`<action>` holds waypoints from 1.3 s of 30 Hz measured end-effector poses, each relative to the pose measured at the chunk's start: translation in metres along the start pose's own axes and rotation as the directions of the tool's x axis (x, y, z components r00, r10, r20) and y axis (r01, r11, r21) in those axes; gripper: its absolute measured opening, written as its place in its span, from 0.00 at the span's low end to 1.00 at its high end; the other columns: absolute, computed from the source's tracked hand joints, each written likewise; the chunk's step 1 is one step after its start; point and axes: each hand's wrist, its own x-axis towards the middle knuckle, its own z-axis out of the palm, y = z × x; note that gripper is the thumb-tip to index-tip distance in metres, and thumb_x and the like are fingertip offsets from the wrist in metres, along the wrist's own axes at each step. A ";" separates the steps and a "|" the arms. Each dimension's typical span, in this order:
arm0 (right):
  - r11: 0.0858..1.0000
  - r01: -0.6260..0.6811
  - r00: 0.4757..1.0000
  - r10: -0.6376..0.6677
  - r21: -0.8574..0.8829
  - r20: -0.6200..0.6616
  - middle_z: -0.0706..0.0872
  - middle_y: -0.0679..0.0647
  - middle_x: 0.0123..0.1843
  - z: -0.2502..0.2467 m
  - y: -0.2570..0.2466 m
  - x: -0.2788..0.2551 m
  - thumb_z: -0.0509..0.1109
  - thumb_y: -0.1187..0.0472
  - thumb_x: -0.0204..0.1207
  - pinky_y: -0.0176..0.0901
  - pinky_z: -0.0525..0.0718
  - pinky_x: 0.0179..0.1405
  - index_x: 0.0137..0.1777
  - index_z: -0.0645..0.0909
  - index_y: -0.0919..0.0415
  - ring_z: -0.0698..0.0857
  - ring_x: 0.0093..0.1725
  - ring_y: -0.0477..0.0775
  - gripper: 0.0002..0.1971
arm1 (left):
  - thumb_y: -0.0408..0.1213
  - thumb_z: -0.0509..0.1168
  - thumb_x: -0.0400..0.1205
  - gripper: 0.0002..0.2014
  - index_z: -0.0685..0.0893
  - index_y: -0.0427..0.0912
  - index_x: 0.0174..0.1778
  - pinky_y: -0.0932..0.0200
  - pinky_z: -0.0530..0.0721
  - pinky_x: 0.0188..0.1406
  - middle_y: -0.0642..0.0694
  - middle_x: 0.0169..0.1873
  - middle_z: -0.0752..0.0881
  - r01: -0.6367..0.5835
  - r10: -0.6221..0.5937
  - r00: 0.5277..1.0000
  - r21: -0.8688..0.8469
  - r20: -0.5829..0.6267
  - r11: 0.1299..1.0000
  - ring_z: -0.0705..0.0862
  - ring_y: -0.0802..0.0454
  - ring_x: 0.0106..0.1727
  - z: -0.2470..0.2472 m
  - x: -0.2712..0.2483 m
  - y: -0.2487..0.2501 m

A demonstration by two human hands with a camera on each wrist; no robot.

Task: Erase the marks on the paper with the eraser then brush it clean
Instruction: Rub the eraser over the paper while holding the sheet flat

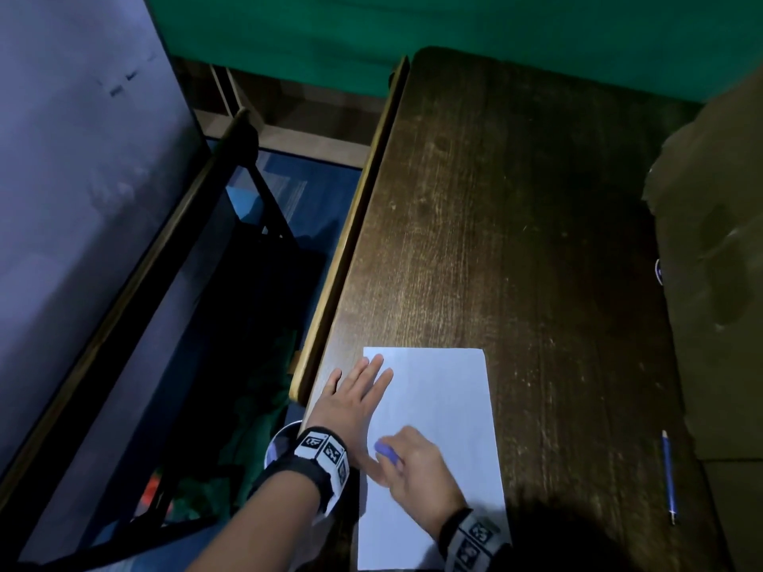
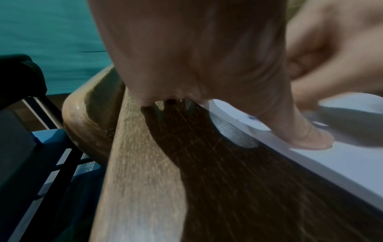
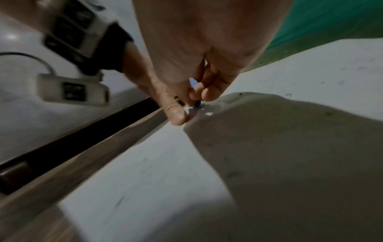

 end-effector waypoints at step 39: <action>0.966 -0.260 0.893 0.244 0.011 -0.377 0.85 0.52 0.50 -0.051 0.024 0.022 0.69 0.59 0.82 0.46 0.85 0.56 0.54 0.88 0.59 0.84 0.48 0.50 0.08 | 0.75 0.72 0.68 0.69 0.34 0.47 0.90 0.45 0.44 0.89 0.50 0.87 0.28 0.010 -0.016 0.999 -0.115 -0.052 0.993 0.32 0.48 0.89 0.002 -0.016 0.014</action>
